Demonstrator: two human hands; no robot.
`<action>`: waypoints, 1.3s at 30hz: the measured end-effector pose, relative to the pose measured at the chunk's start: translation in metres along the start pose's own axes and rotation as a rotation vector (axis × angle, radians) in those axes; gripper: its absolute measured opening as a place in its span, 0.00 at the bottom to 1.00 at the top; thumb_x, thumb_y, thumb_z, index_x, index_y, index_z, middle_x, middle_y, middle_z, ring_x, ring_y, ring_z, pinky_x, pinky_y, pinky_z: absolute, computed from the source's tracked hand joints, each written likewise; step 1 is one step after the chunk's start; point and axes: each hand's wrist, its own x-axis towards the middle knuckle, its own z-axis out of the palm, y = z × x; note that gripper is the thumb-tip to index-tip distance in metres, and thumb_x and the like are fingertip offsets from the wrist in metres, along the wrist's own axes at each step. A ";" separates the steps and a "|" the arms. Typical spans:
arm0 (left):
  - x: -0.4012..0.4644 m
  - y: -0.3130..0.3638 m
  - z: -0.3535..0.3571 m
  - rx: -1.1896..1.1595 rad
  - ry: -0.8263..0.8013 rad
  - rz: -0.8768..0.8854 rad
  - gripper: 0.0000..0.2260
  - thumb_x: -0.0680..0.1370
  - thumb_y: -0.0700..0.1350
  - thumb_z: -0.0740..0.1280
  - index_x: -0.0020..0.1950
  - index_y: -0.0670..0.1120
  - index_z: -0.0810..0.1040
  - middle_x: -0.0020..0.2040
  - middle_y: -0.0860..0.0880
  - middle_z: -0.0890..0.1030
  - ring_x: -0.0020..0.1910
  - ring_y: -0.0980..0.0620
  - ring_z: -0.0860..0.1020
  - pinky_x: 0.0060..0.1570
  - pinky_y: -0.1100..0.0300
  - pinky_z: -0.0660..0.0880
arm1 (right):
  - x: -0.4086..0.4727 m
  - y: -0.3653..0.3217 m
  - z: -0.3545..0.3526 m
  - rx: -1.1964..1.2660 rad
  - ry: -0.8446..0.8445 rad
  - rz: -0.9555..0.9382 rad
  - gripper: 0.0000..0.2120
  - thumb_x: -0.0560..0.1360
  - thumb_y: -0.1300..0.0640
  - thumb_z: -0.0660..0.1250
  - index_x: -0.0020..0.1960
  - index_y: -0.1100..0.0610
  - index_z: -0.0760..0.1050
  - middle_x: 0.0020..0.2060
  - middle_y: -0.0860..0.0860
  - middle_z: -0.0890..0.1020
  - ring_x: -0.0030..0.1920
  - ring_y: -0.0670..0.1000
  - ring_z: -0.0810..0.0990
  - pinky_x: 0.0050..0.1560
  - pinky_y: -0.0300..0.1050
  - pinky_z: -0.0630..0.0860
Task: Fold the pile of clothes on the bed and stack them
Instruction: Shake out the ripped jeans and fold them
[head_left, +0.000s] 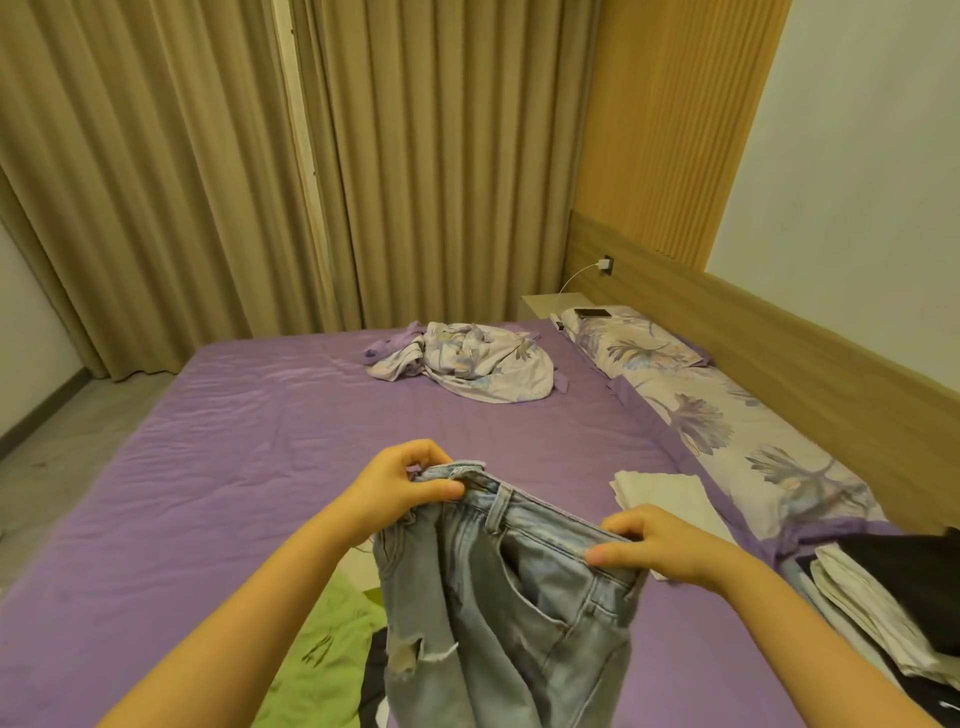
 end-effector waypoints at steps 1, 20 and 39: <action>0.005 -0.004 -0.002 0.059 -0.032 -0.017 0.06 0.70 0.49 0.75 0.40 0.51 0.80 0.37 0.55 0.81 0.37 0.61 0.78 0.38 0.66 0.73 | 0.004 0.005 -0.003 -0.017 0.025 0.019 0.23 0.71 0.46 0.71 0.27 0.50 0.61 0.25 0.44 0.59 0.27 0.44 0.59 0.31 0.36 0.59; 0.031 0.005 -0.011 1.362 -0.083 -0.167 0.27 0.83 0.57 0.43 0.44 0.51 0.79 0.27 0.52 0.68 0.56 0.47 0.73 0.72 0.38 0.36 | 0.058 -0.013 -0.102 -0.246 0.288 0.179 0.12 0.77 0.54 0.67 0.40 0.62 0.75 0.33 0.56 0.75 0.35 0.54 0.79 0.33 0.43 0.79; 0.061 0.119 -0.063 0.908 0.433 -0.405 0.07 0.75 0.41 0.66 0.38 0.45 0.78 0.37 0.45 0.78 0.38 0.45 0.75 0.37 0.57 0.69 | 0.065 -0.094 -0.142 0.088 0.629 -0.349 0.11 0.73 0.68 0.68 0.49 0.53 0.76 0.45 0.52 0.78 0.43 0.52 0.74 0.48 0.49 0.74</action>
